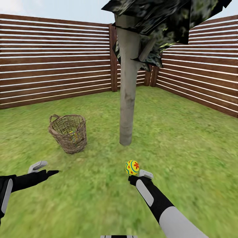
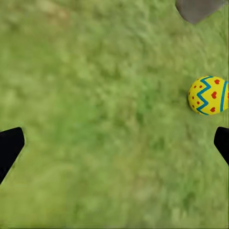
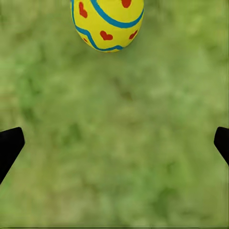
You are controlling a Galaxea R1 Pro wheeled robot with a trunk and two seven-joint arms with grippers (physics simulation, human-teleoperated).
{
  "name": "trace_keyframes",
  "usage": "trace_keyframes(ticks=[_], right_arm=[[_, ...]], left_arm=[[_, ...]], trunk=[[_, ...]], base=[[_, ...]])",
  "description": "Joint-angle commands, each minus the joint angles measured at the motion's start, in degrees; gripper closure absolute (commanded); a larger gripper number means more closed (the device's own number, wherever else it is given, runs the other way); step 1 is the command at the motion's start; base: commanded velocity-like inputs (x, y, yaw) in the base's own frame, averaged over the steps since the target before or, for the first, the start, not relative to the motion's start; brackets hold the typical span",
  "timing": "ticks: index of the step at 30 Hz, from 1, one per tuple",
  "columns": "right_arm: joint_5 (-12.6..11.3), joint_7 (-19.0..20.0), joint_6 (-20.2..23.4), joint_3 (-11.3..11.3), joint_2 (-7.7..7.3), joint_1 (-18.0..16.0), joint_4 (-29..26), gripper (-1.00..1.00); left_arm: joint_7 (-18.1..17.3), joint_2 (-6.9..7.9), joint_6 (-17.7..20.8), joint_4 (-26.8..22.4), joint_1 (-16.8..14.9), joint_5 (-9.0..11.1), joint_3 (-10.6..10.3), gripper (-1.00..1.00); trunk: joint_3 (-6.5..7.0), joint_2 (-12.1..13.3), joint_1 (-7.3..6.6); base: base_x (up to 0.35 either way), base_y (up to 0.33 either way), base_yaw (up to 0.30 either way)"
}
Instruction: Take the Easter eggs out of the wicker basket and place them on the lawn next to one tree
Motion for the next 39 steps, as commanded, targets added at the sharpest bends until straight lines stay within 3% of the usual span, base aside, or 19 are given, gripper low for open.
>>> trace_keyframes(ticks=[1, 5, 9, 12, 18, 29, 39], right_arm=[[-0.5, -1.2, 1.7, 0.2, 0.06, -0.4, -0.1, -1.0], [-0.8, -6.5, 11.0, 0.0, 0.3, -1.3, -0.2, -1.0], [-1.1, -8.2, 13.5, -1.5, 0.39, -1.5, -0.2, -1.0], [-1.1, -8.4, 14.0, -1.9, 0.42, -1.5, -0.2, -1.0], [-1.1, -8.4, 13.7, -2.0, 0.7, -1.4, -0.3, -1.0], [-1.1, -8.3, 13.0, -2.1, 1.2, -1.4, -0.3, -1.0], [-1.1, -8.3, 12.9, -1.9, 1.22, -1.4, -0.3, -1.0]], left_arm=[[0.5, -0.05, 0.3, 0.0, -0.1, -0.1, 0.0, -1.0], [1.7, -0.31, 0.3, 0.0, -0.1, -0.2, -0.6, -1.0], [2.3, -0.31, 0.2, 0.0, -0.1, -0.3, -4.6, -1.0], [4.7, -0.41, 0.2, 0.0, -0.1, -0.3, -6.1, -1.0], [10.0, -0.36, 0.3, 0.0, -0.1, -0.1, -6.7, -1.0], [10.8, -0.4, 0.1, 0.0, -0.1, -0.1, -6.8, -1.0], [10.8, -0.29, 0.0, 0.0, -0.1, -0.1, -7.0, -1.0]], trunk=[[0.18, 0.0, -0.03], [1.06, 0.0, -0.14], [1.95, 0.1, -0.24], [2.61, 0.1, -0.32], [3.94, 0.2, -0.47], [6.39, 0.4, -0.76], [8.31, 4.4, -2.96]], base=[[0.0, 0.0, 0.0], [0.0, 0.0, 0.0], [0.0, 0.0, 0.0], [0.0, 0.0, 0.0], [0.0, 0.0, 0.0], [0.0, 0.0, 0.0], [0.0, 0.0, 0.211]])
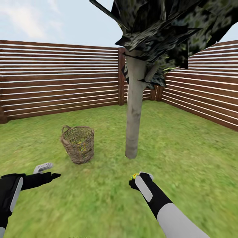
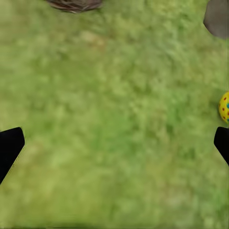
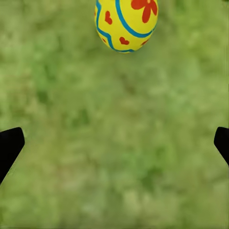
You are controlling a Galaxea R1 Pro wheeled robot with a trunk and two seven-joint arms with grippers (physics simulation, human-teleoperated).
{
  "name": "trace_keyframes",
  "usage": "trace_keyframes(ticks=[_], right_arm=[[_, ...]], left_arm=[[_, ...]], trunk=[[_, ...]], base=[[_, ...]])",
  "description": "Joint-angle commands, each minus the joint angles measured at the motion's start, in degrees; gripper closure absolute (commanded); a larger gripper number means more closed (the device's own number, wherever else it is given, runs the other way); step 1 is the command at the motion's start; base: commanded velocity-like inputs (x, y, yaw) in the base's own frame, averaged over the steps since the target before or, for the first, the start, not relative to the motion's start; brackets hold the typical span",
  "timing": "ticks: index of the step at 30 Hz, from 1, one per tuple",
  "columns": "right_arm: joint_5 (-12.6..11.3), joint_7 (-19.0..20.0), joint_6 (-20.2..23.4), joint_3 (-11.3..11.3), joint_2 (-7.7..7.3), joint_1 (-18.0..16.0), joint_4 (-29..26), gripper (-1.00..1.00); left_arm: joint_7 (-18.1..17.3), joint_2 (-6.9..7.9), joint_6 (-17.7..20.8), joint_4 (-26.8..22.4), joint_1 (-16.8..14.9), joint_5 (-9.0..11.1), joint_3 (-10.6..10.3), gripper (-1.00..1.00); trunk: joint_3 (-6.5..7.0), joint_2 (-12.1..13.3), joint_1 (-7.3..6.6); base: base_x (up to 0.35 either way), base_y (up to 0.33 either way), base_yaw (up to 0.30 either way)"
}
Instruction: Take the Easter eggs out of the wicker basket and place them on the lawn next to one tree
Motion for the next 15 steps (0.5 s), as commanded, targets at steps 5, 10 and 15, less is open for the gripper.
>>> trace_keyframes(ticks=[5, 10, 15], right_arm=[[-0.6, -0.5, -0.2, 0.2, -0.04, 0.0, -0.1, -1.0], [-0.6, -0.5, -0.3, 0.3, -0.02, 0.0, -0.1, -1.0], [-0.5, -0.4, -1.3, 0.4, 0.0, 0.0, -0.1, -1.0]], left_arm=[[-0.4, 0.04, 0.4, -0.1, -0.1, -0.2, 0.0, -1.0], [-0.4, 0.16, 0.5, -0.1, -0.1, -0.3, 0.0, -1.0], [-0.4, 0.16, 0.5, -0.2, -0.1, -0.3, 0.0, -1.0]], trunk=[[0.85, 2.0, -1.11], [1.74, 4.0, -2.21], [2.64, 6.0, -3.31]], base=[[-0.021, 0.0, 0.284], [-0.016, 0.0, 0.267], [-0.002, 0.0, 0.082]])
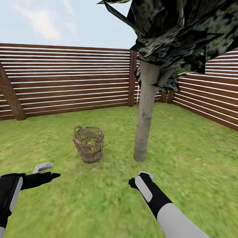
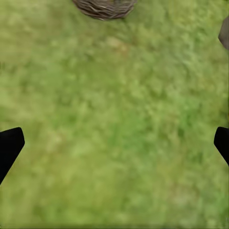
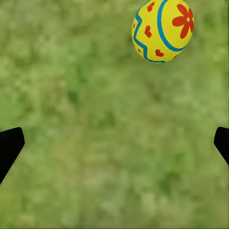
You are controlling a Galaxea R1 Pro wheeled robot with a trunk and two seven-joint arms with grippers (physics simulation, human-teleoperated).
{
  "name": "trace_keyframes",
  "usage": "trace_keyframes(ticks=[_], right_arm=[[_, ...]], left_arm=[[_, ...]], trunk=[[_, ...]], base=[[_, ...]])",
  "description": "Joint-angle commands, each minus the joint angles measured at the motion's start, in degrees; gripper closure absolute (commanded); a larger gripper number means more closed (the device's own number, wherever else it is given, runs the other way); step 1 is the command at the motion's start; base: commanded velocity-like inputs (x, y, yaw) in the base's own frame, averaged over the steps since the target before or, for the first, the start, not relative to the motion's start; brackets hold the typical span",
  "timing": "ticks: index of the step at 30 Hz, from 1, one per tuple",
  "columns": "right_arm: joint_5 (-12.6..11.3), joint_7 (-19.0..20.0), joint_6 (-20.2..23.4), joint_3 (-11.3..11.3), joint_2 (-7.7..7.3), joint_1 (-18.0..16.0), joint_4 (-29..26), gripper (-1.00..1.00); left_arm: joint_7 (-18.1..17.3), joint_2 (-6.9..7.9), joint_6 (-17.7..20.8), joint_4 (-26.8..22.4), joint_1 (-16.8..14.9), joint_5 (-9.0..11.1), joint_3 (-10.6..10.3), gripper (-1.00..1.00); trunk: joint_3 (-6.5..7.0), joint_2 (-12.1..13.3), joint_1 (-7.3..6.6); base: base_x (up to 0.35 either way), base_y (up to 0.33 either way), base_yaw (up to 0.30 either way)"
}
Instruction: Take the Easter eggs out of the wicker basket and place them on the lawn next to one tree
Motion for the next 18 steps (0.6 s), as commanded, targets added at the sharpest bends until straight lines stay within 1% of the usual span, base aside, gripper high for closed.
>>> trace_keyframes(ticks=[1, 6, 14, 16, 18], right_arm=[[-0.5, 0.2, -0.3, 0.2, -0.04, 0.0, -0.1, -1.0], [-0.5, 0.6, -0.5, 0.3, 0.01, 0.0, -0.1, -1.0], [-0.4, 0.7, -0.5, 0.3, 0.01, 0.0, -0.1, -1.0], [-0.4, 0.7, -0.6, 0.3, 0.01, 0.0, -0.1, -1.0], [-0.4, 0.7, -0.6, 0.3, 0.01, 0.0, -0.1, -1.0]], left_arm=[[-0.3, -0.01, 0.3, 0.0, 0.0, -0.2, 0.1, -1.0], [-0.3, 0.06, 0.2, 0.0, 0.0, -0.2, 0.1, -1.0], [-0.4, 0.0, 0.1, -1.3, 0.0, -0.1, 0.1, -1.0], [-0.5, 0.05, 0.2, -1.5, 0.0, -0.1, 0.1, -1.0], [-0.5, 0.07, 0.2, -1.6, 0.0, -0.2, 0.2, -1.0]], trunk=[[0.13, 0.4, -0.24], [1.02, 2.4, -1.33], [1.02, 2.4, -1.33], [1.02, 2.4, -1.33], [1.02, 2.4, -1.33]], base=[[0.0, 0.0, 0.007], [0.0, 0.0, 0.002], [0.0, 0.009, 0.004], [0.0, 0.139, 0.097], [0.0, 0.224, 0.205]])
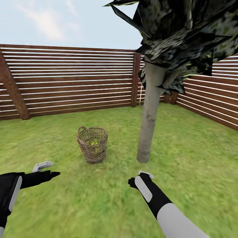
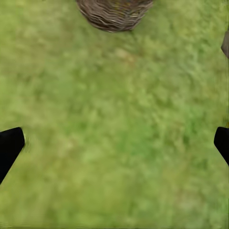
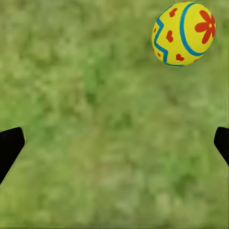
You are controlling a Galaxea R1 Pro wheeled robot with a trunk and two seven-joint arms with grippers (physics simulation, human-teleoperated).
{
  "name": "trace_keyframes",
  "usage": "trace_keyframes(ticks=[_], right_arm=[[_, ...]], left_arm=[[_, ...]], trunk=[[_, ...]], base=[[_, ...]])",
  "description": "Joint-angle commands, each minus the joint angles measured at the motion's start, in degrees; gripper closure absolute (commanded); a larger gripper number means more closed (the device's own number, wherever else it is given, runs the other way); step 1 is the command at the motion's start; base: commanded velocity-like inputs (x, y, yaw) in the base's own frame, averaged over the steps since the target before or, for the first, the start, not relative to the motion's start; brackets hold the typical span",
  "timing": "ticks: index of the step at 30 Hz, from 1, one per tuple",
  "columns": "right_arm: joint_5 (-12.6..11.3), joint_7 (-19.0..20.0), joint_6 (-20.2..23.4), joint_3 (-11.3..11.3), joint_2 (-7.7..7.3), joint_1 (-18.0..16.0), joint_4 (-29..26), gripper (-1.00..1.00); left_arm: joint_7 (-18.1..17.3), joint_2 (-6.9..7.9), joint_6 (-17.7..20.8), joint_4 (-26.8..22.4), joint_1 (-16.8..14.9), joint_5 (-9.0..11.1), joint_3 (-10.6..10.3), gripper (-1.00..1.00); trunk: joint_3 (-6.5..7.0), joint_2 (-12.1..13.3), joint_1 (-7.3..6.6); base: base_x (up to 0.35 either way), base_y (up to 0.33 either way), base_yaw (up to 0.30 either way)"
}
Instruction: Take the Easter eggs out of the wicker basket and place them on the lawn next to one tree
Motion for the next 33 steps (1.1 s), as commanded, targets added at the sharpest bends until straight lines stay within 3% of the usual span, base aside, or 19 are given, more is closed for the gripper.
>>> trace_keyframes(ticks=[1, 10, 18, 27, 33], right_arm=[[-0.5, -0.5, 0.1, 0.2, -0.03, 0.0, -0.1, -1.0], [-0.3, -0.5, 0.1, 0.2, 0.29, 0.0, -0.1, -1.0], [-0.2, -0.5, 0.0, 0.2, 0.32, 0.0, -0.1, -1.0], [-0.2, -0.8, 0.0, 0.3, 0.56, 0.0, -0.4, -1.0], [-0.6, -1.6, 2.8, 0.4, 0.74, 0.0, -8.5, -1.0]], left_arm=[[-0.3, -0.01, 0.3, 0.0, 0.0, -0.2, 0.1, -1.0], [-0.2, 0.04, 0.1, -0.1, 0.0, -0.2, 0.1, -1.0], [-0.4, 0.06, 0.4, -0.8, 0.0, -0.2, 0.2, -1.0], [-0.4, 0.02, 0.6, -2.5, 0.0, -0.2, 0.4, -1.0], [-0.1, -0.05, 0.6, -2.5, 0.0, -0.3, 0.2, -1.0]], trunk=[[-0.06, 0.0, -0.01], [-0.06, 0.0, -0.01], [-0.06, 0.0, -0.01], [1.56, 3.6, -1.99], [2.64, 6.0, -3.3]], base=[[0.0, 0.246, 0.236], [0.006, 0.276, 0.271], [0.022, 0.146, 0.037], [0.001, 0.006, 0.0], [0.0, 0.0, 0.0]])
